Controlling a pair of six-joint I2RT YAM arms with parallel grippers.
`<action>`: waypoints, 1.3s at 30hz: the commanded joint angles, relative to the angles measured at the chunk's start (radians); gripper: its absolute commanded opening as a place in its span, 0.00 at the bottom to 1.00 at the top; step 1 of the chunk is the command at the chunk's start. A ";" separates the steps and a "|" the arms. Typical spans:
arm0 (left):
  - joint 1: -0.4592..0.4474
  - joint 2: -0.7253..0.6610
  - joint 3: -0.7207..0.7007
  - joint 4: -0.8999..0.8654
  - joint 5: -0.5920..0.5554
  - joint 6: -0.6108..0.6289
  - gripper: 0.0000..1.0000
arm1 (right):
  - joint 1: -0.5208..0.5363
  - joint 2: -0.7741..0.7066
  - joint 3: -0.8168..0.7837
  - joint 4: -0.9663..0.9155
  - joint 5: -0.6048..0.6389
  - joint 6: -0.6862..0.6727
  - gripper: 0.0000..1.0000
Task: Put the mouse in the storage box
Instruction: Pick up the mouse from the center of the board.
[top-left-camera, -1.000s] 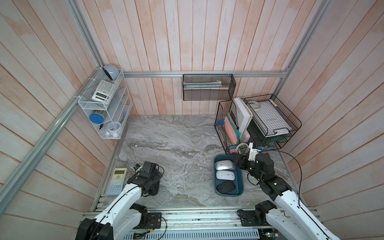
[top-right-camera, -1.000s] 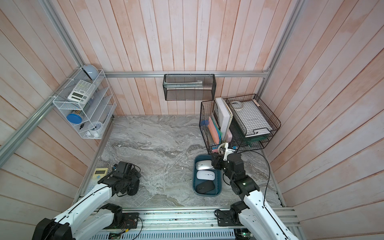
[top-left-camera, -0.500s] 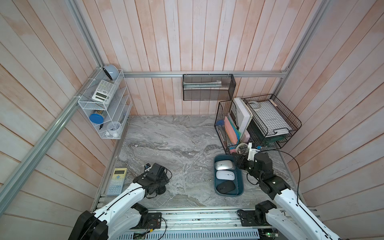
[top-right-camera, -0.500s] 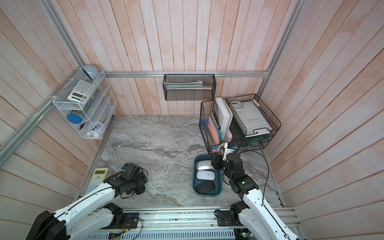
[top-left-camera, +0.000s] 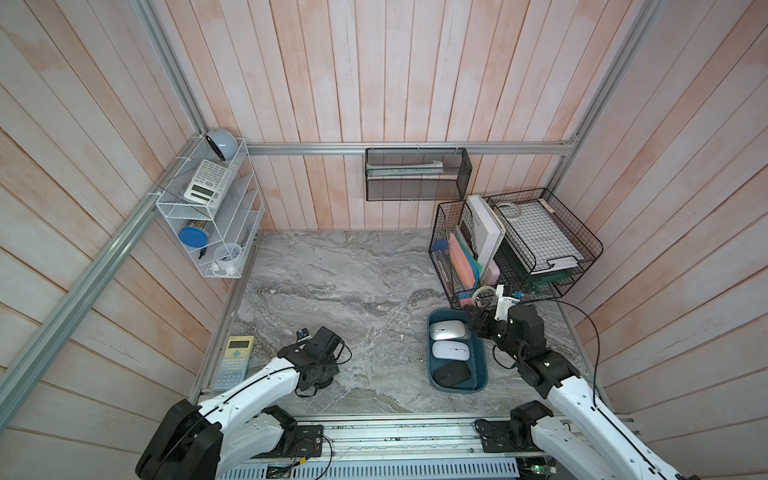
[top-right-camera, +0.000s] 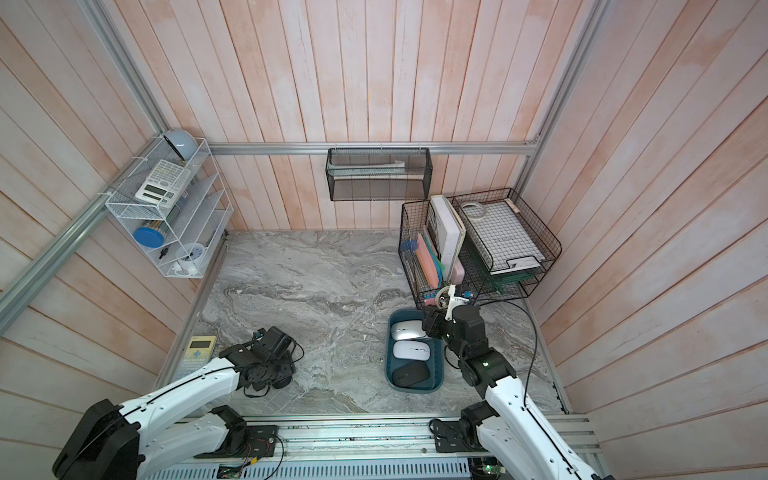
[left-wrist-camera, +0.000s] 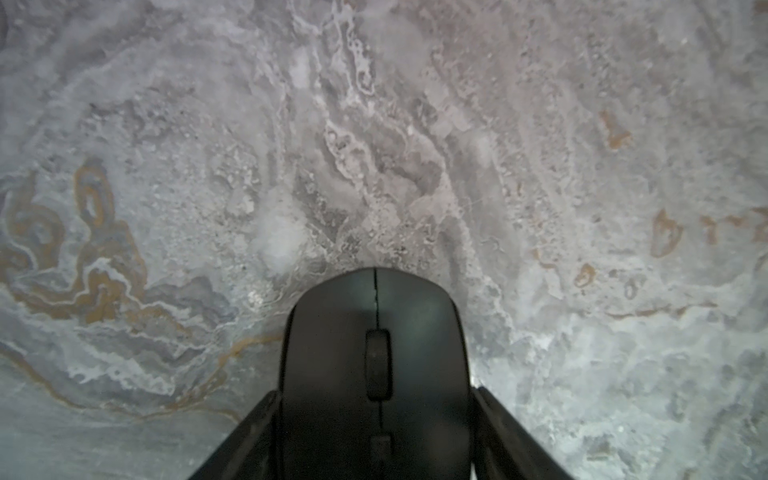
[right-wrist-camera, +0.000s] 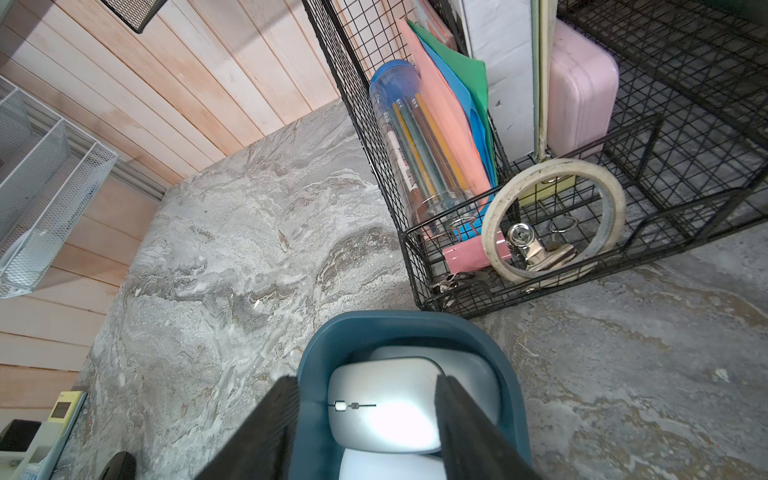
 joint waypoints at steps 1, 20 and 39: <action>-0.009 0.034 0.031 -0.029 -0.015 0.005 0.67 | -0.007 0.001 -0.009 0.011 -0.006 0.001 0.59; -0.016 0.017 0.407 -0.112 0.115 0.237 0.46 | -0.007 0.021 -0.010 0.020 -0.002 0.003 0.58; -0.126 0.223 0.814 -0.010 0.372 1.000 0.40 | -0.007 0.068 -0.006 0.014 0.024 -0.011 0.58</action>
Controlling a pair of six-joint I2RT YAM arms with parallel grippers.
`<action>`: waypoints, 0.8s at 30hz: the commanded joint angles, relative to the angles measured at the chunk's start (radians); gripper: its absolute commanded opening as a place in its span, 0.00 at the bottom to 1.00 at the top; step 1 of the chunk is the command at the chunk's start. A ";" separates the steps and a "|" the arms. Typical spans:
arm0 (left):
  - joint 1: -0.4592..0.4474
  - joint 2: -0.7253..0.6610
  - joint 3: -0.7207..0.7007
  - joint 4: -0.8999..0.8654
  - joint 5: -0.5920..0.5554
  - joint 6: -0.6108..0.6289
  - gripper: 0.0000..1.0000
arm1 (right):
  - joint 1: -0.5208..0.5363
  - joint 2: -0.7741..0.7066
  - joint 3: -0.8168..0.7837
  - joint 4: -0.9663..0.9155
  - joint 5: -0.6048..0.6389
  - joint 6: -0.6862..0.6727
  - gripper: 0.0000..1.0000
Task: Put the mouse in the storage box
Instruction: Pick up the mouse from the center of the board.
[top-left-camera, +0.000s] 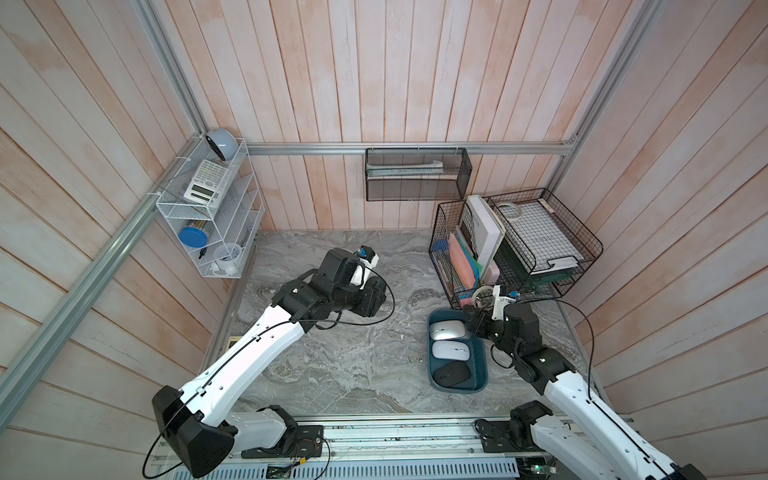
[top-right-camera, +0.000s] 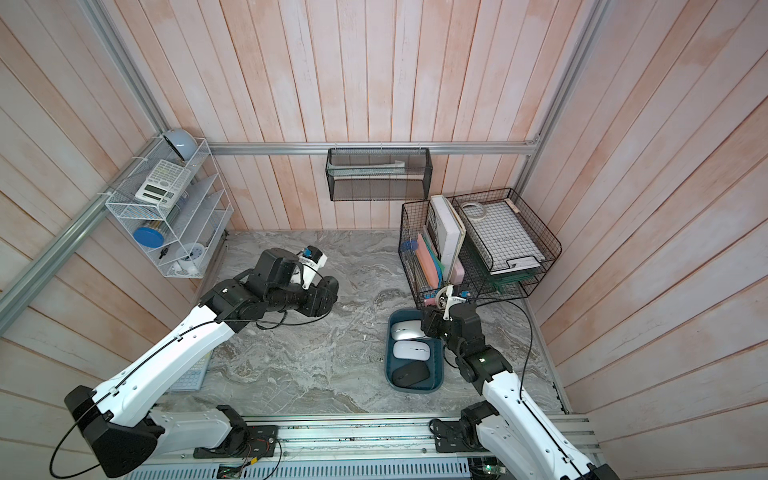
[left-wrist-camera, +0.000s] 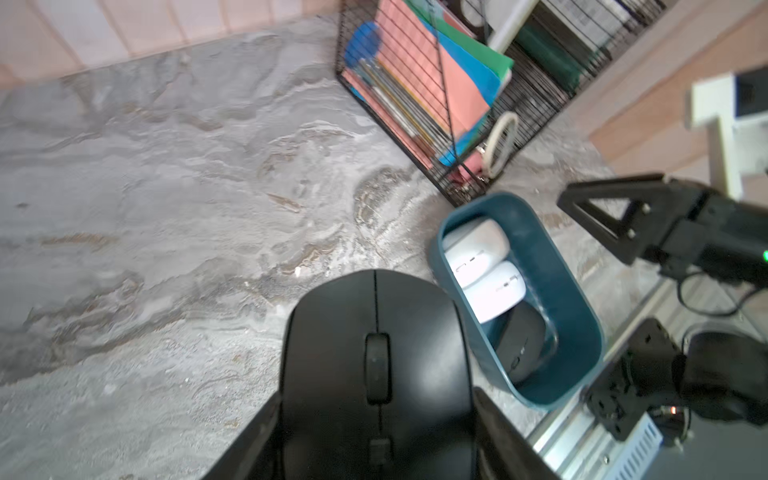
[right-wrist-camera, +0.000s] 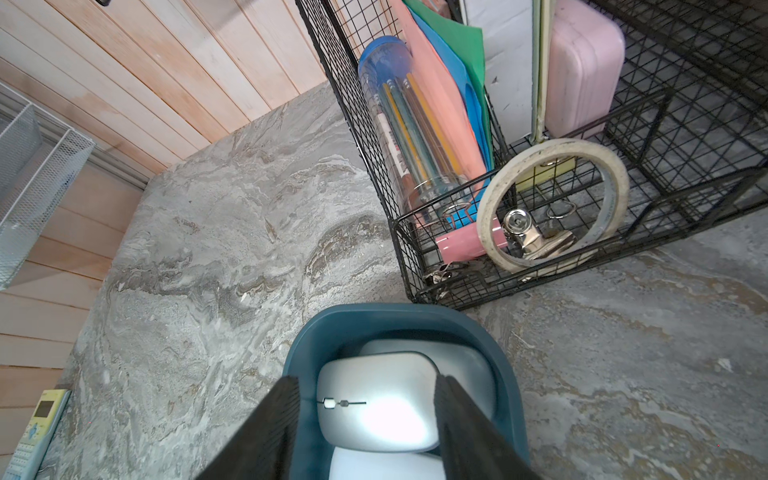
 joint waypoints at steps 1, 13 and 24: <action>-0.034 0.032 -0.062 0.101 0.076 0.177 0.40 | -0.006 0.012 -0.002 0.003 0.020 -0.011 0.58; -0.137 -0.180 -0.398 0.298 0.068 0.426 0.37 | -0.007 -0.027 0.044 -0.014 -0.199 0.043 0.58; -0.144 -0.258 -0.446 0.320 0.070 0.483 0.32 | 0.040 -0.076 0.143 0.116 -0.525 0.204 0.61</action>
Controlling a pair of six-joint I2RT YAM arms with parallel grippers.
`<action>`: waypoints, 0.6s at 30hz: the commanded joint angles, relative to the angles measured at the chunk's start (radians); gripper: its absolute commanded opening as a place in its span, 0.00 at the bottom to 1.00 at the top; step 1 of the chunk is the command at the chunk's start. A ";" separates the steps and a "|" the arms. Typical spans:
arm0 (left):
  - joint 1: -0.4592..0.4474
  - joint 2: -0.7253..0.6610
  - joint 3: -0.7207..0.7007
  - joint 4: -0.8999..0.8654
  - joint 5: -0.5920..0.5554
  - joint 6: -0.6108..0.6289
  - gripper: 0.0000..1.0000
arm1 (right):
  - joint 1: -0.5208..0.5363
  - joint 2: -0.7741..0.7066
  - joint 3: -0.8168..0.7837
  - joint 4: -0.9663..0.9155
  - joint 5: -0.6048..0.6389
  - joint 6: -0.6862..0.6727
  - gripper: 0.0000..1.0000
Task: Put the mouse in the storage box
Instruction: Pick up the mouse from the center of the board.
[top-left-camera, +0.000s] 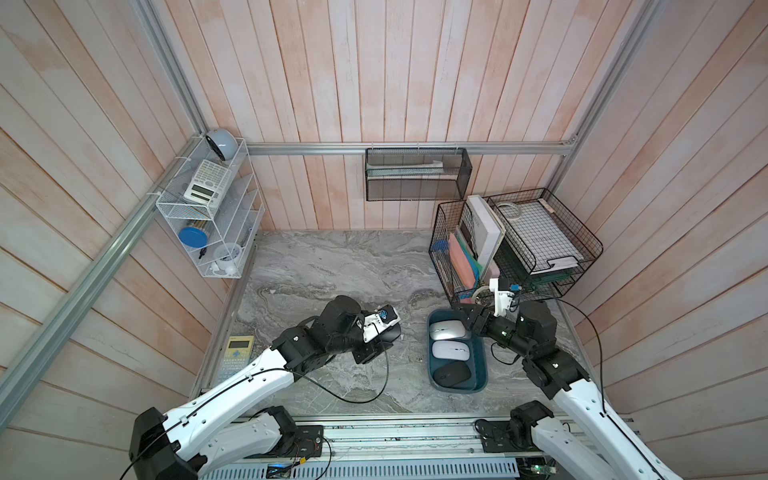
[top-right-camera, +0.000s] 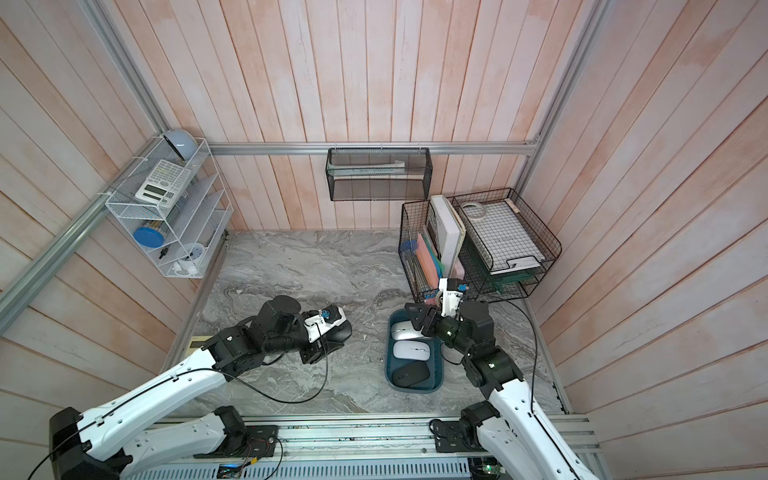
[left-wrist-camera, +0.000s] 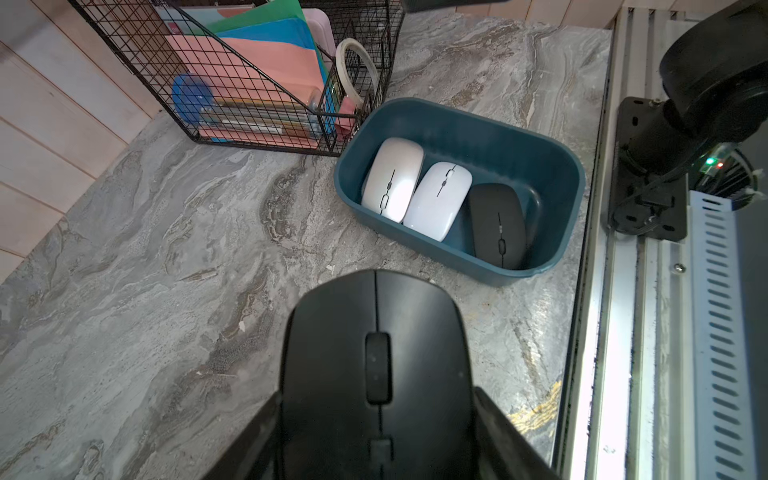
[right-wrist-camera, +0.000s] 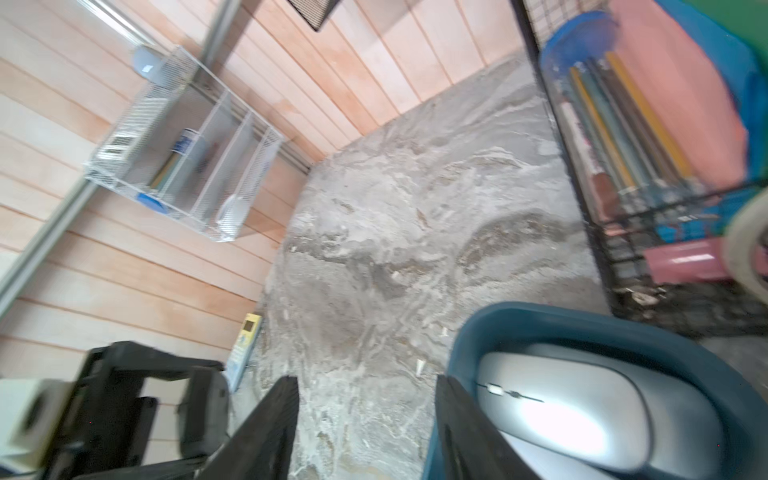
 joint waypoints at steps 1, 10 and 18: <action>-0.004 -0.009 0.001 0.033 0.004 0.032 0.32 | 0.063 0.031 0.064 0.056 -0.119 0.067 0.63; -0.004 -0.020 -0.004 0.032 0.008 0.033 0.33 | 0.345 0.234 0.152 0.082 0.003 0.068 0.65; -0.003 -0.035 -0.010 0.030 0.003 0.034 0.32 | 0.423 0.341 0.192 0.112 -0.002 0.074 0.65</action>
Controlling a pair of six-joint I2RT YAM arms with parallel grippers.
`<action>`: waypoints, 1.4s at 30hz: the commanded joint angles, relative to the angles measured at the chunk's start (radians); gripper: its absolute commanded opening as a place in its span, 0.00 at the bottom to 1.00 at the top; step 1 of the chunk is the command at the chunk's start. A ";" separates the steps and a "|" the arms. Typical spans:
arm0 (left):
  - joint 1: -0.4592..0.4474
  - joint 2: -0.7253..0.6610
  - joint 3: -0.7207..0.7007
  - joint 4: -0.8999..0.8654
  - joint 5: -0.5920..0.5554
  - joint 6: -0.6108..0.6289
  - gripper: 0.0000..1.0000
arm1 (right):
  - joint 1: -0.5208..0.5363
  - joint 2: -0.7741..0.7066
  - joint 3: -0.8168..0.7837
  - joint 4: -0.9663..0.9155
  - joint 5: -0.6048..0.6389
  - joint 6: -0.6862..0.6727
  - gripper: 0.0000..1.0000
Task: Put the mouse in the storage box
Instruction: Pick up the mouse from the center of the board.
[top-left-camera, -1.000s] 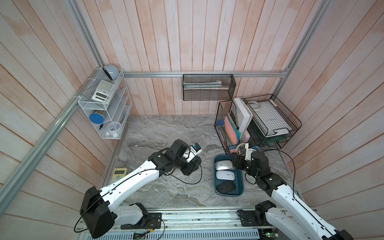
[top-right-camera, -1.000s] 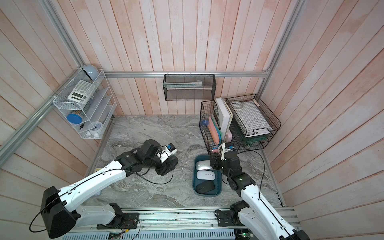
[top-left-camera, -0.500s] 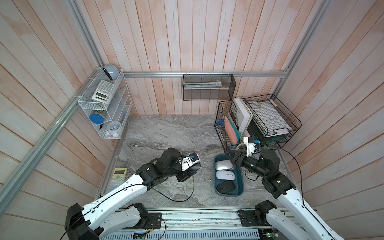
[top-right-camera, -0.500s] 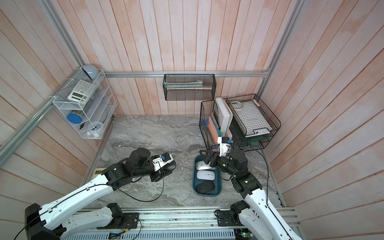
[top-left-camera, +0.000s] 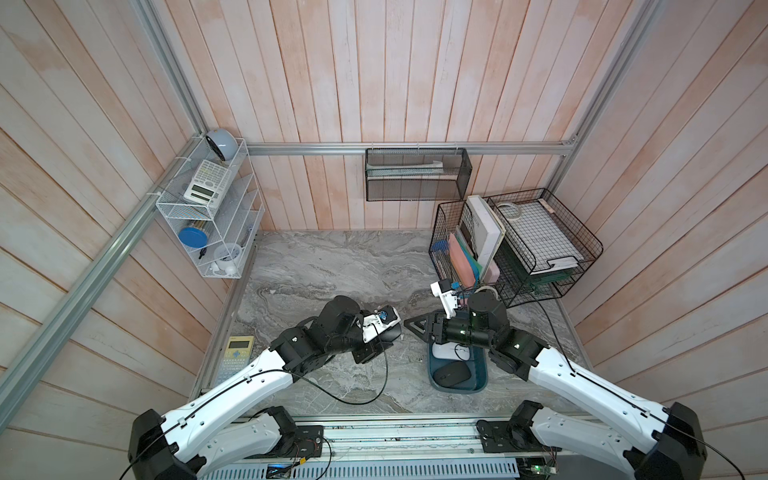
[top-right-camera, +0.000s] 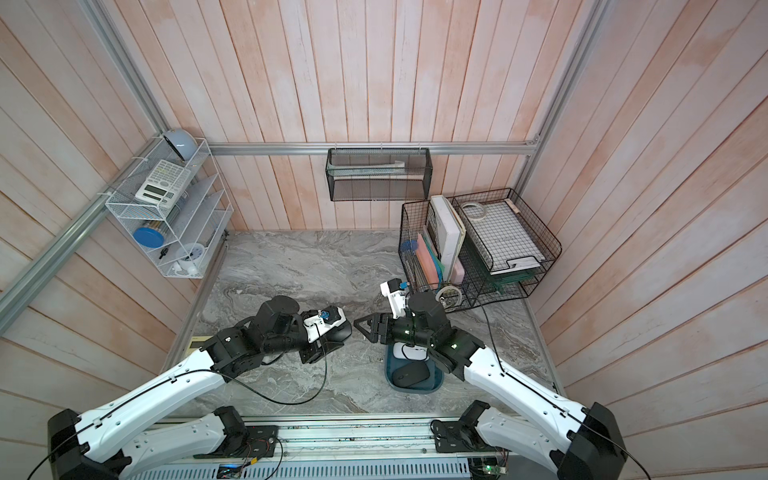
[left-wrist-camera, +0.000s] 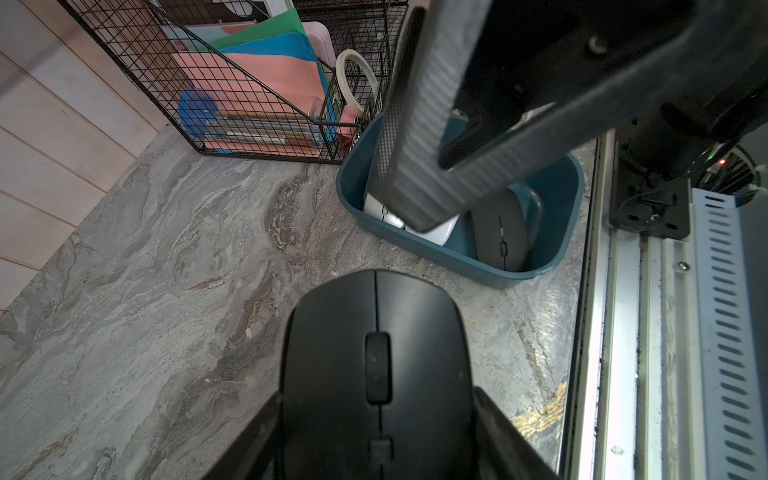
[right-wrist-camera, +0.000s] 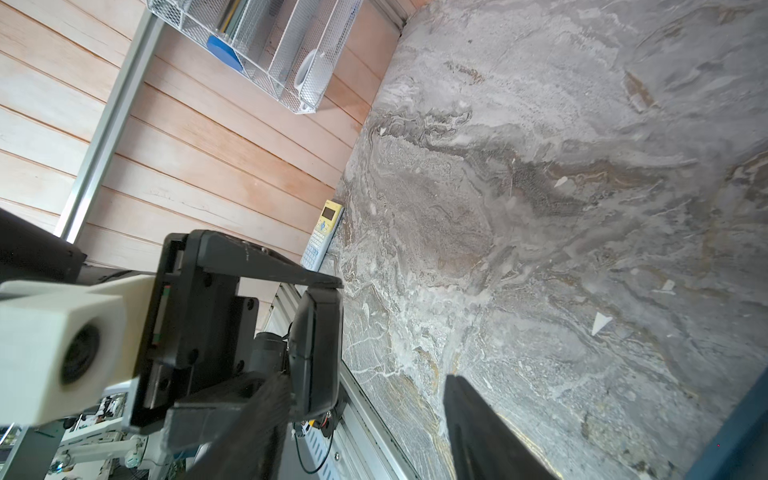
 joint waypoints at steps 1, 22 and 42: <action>-0.003 -0.018 -0.008 0.023 0.005 0.015 0.32 | 0.025 0.020 0.051 0.041 -0.001 0.006 0.65; -0.004 -0.011 -0.008 0.021 0.010 0.017 0.32 | 0.140 0.237 0.109 0.178 -0.061 0.075 0.57; -0.003 -0.009 -0.010 0.018 0.004 0.004 0.65 | 0.162 0.274 0.131 0.184 -0.047 0.081 0.25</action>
